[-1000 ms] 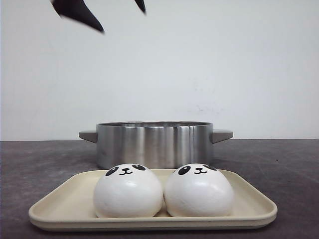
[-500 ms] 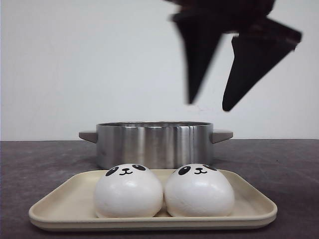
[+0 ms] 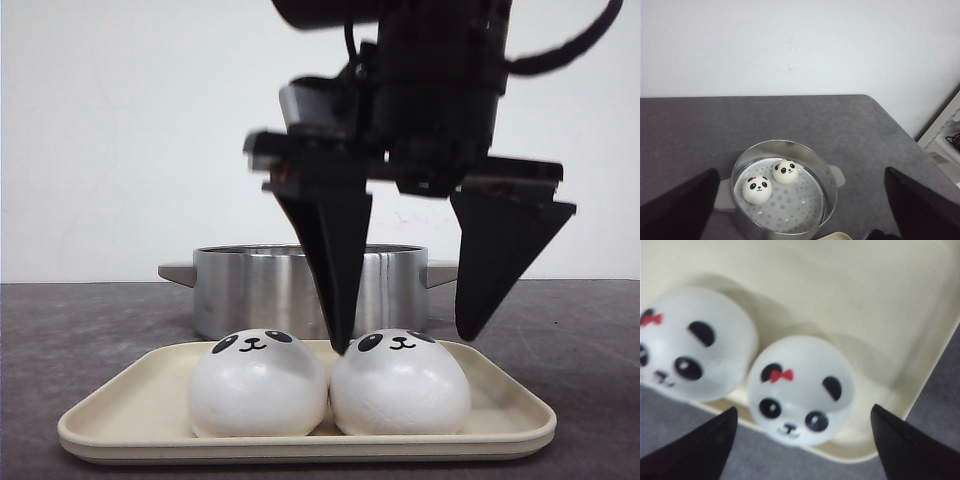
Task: Steam buns
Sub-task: 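Lower the right gripper onto the nearer panda bun and close, then lift the bun, lower it into the pot, open the right gripper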
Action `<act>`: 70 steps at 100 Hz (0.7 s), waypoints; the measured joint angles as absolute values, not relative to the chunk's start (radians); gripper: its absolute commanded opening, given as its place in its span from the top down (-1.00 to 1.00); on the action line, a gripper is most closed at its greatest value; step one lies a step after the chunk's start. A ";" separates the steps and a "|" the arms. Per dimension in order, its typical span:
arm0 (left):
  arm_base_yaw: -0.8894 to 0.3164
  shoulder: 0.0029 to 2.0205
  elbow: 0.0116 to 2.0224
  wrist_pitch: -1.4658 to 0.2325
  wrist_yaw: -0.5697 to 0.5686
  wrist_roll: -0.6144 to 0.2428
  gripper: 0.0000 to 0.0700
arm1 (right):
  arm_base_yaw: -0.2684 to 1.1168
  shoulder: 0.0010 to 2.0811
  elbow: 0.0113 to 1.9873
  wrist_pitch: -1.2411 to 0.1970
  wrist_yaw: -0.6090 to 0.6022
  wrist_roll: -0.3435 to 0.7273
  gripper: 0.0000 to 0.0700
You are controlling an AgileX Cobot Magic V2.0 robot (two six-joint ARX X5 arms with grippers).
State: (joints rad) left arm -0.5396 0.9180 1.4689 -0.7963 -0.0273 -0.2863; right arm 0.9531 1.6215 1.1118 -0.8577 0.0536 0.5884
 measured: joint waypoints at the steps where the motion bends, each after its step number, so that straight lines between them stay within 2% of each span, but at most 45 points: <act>1: -0.540 0.918 1.469 -0.796 -0.027 -0.286 -0.81 | 0.952 1.625 1.111 -0.857 0.054 0.589 -0.53; 8: -0.540 0.916 1.469 -0.795 -0.027 -0.286 -0.81 | 0.951 1.651 1.112 -0.851 0.053 0.590 -0.50; 14: -0.540 0.915 1.469 -0.795 -0.027 -0.286 -0.81 | 0.951 1.672 1.111 -0.844 0.049 0.591 -0.31; 25: -0.540 0.916 1.469 -0.796 -0.027 -0.286 -0.81 | 0.951 1.696 1.112 -0.839 0.042 0.592 0.40; 30: -0.540 0.916 1.469 -0.796 -0.027 -0.286 -0.81 | 0.951 1.699 1.112 -0.837 0.041 0.592 0.97; 31: -0.540 0.916 1.469 -0.796 -0.027 -0.286 -0.81 | 0.951 1.699 1.112 -0.836 0.041 0.592 1.00; 56: -0.540 0.916 1.469 -0.791 -0.027 -0.286 -0.81 | 0.954 1.688 1.119 -0.846 0.054 0.579 0.98; 70: -0.540 0.916 1.469 -0.779 -0.027 -0.286 -0.81 | 0.955 1.590 1.194 -0.886 0.095 0.571 0.98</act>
